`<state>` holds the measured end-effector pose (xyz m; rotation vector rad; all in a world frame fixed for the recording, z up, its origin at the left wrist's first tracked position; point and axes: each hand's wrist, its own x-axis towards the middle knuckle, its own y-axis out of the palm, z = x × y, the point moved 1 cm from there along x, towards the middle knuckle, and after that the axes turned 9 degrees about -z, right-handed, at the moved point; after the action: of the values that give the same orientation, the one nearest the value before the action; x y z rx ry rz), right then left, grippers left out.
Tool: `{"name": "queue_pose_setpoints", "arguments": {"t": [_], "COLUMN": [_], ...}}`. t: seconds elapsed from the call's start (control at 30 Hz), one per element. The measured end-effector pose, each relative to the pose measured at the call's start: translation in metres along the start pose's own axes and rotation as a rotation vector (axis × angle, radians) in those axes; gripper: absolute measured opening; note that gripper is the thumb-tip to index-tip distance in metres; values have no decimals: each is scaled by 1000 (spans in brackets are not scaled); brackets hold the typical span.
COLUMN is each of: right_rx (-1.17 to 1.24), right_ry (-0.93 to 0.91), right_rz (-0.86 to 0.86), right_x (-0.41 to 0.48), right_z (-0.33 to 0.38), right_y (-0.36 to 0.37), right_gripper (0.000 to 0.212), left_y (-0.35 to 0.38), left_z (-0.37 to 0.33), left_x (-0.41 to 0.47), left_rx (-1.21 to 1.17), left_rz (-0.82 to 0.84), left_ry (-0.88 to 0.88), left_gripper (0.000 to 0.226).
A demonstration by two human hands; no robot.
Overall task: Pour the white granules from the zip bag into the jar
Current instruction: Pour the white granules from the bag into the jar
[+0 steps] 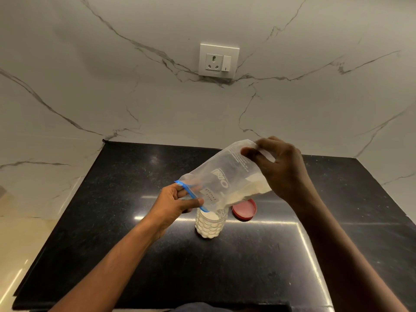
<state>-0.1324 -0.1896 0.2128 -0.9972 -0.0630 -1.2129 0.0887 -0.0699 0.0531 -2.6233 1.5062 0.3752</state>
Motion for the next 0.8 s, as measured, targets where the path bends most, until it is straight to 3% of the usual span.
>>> {"name": "queue_pose_setpoints", "arguments": {"t": [0.1,0.23,0.43,0.53,0.67,0.8], "right_rx": [161,302,376,464,585,570], "right_ry": [149,202,216,317,436,520], "right_rz": [51,92,154,226,266,280], "right_x": [-1,-7,-13,-23,-36,-44], "right_z": [-15,-31,-53,-76,-103,-120], "right_y": [-1,-2,5,9,12,14], "right_gripper": [22,22,36,43,38,47], "left_y": [-1,-1,-1,0,0,-2], "left_z": [2,3,4,3,4,6], "left_x": [0,1,1,0,-3,-4], "left_rx": [-6,7,3,6,-1,-8], "left_rz": [3,24,6,4,13,11], "left_ry": [-15,-16,-27,-19,-35,-48], "left_gripper": [37,33,30,30,33,34]}}
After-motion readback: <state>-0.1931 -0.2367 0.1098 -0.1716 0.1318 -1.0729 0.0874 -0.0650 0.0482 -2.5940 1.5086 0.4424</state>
